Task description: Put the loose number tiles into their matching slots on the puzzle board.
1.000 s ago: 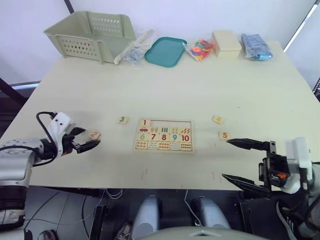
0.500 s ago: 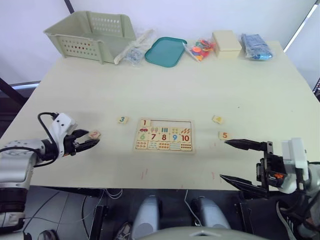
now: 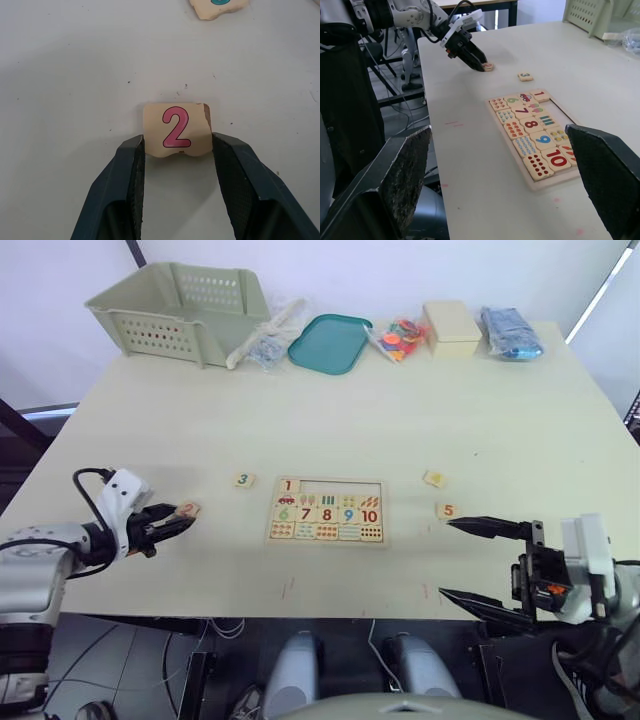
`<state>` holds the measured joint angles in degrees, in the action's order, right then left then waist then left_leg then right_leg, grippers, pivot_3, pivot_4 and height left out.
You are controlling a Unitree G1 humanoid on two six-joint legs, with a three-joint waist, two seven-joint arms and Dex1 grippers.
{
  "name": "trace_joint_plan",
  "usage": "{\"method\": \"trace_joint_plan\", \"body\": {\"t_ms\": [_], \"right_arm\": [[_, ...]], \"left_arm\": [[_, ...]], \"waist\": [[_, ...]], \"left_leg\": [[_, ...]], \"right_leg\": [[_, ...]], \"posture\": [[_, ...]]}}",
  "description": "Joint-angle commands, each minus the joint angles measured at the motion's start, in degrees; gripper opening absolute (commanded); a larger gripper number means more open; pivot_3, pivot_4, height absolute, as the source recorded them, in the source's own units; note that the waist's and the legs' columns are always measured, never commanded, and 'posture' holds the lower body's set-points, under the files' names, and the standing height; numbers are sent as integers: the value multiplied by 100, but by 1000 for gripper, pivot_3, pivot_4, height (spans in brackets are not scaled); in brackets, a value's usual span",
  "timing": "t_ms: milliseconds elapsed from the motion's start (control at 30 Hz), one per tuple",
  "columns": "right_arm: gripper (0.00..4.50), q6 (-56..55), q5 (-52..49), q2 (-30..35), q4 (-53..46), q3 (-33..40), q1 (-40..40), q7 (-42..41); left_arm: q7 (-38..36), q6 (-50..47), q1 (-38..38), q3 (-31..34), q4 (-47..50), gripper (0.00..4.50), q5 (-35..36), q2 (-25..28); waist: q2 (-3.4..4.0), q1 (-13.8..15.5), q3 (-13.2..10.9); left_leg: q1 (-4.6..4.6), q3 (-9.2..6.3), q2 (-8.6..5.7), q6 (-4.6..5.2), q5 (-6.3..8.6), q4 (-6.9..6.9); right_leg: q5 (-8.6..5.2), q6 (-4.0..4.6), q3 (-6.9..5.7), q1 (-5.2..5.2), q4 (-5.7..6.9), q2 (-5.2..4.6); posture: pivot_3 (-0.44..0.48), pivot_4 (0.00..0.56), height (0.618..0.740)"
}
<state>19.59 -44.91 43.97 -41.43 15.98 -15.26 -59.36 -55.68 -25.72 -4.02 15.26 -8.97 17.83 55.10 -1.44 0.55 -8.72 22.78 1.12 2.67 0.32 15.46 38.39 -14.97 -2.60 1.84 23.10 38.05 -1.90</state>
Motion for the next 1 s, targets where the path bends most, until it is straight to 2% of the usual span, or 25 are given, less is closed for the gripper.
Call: {"method": "trace_joint_plan", "body": {"t_ms": [33, 100, 200, 333, 467, 667, 833, 1000], "right_arm": [[4500, -128, -11, -23, -25, 21, 38, -42], [4500, -131, -6, -24, -13, 19, 49, -53], [4500, -137, -10, -15, -10, 47, 45, -77], [4500, -108, -93, 23, -48, 145, -15, -103], [4500, -59, -197, 65, -58, 227, -61, -137], [4500, -258, -214, -2, -73, 366, -141, -250], [4500, -336, -178, -16, -84, 430, -281, -311], [4500, -329, -136, 23, -53, 391, -288, -290]], "left_arm": [[87, -67, 128, 213, 172, 1939, 92, -57], [167, -183, 213, 319, 379, 1939, 168, -88], [571, -808, 570, 631, 1391, 1939, 400, -255], [1604, -2506, 795, 1065, 3049, 1939, 949, -752], [2790, -4206, 387, 1214, 4128, 1939, 1162, -1345], [3711, -6059, -15, 1359, 5190, 1939, 1087, -2020], [4027, -6526, -35, 1386, 5541, 1939, 902, -2326], [4206, -6371, 169, 1097, 5620, 1939, 742, -2599]], "waist": [[0, 4, 0], [0, 5, 0], [0, -12, 0], [-3, 28, 0], [-3, 29, 0], [-5, -25, 2], [-5, -10, 2], [-5, 8, 2]], "left_leg": [[0, 0, 0, 0, 0, 0], [0, 0, 0, 0, 0, 0], [1, 0, 2, 0, 0, 0], [3, -3, 3, 0, 0, 1], [3, -12, -1, 0, 0, 4], [-1, -29, -2, 0, 0, 2], [-2, -30, -3, -1, 0, 3], [-2, -30, -4, -1, 0, 3]], "right_leg": [[0, 0, 0, 0, 0, 0], [0, 0, 0, 0, 0, 0], [0, 0, 1, 0, -1, 0], [1, -1, 1, 0, -1, -2], [1, -1, -3, -3, 1, -4], [1, -1, 3, -3, 3, 3], [1, 0, 3, -4, 2, 3], [1, 0, 4, -4, 2, 2]], "posture": [[0, 150, 740], [0, 150, 740], [0, 150, 740], [0, 150, 740], [0, 150, 740], [0, 150, 740], [0, 150, 740], [0, 150, 740]]}}
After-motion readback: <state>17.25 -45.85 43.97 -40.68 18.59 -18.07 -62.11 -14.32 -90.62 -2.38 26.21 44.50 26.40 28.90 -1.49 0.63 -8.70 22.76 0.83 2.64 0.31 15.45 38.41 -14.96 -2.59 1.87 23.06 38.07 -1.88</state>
